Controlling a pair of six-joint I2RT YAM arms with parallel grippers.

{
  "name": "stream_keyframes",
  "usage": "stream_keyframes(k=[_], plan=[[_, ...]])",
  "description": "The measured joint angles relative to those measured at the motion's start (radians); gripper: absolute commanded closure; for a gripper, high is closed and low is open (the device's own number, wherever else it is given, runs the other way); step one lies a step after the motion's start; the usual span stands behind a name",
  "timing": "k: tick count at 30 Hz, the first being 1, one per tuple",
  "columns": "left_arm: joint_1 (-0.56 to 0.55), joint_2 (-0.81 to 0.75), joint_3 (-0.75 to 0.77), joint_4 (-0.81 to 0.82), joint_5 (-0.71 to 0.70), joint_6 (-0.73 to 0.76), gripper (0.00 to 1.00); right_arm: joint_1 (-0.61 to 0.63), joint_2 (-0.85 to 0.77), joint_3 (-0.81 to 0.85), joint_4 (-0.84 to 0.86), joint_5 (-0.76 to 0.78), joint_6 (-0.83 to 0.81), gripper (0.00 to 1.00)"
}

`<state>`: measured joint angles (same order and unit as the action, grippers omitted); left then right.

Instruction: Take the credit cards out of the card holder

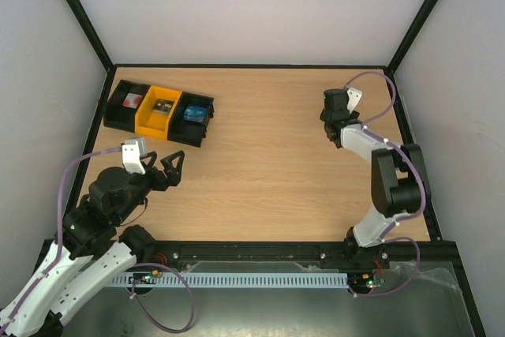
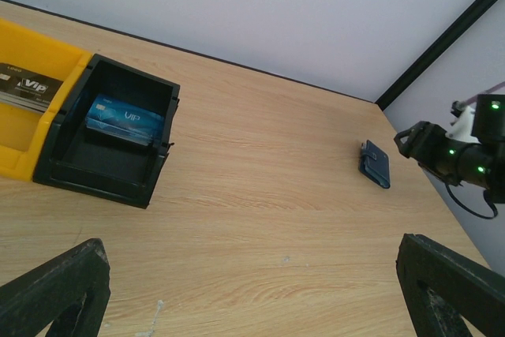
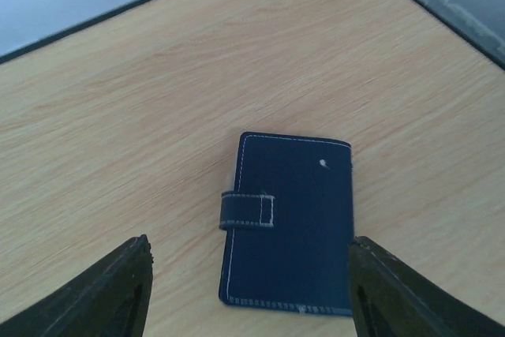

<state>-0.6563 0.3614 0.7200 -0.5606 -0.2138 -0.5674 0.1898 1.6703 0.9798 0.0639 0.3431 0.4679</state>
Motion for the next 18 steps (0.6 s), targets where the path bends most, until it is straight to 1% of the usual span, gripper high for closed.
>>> stream_keyframes(k=[5,8,18], plan=[[0.0,-0.017,0.0,-0.002,0.002,0.0,0.0,-0.064,0.167,0.121,-0.011,-0.073,-0.011,0.33],[0.0,-0.037,-0.001,-0.002,0.002,0.0,0.0,-0.089,0.241,0.166,-0.029,-0.102,-0.011,0.33],[0.0,-0.043,-0.001,-0.003,0.002,0.0,0.0,-0.102,0.35,0.288,-0.087,-0.108,-0.012,0.33]])
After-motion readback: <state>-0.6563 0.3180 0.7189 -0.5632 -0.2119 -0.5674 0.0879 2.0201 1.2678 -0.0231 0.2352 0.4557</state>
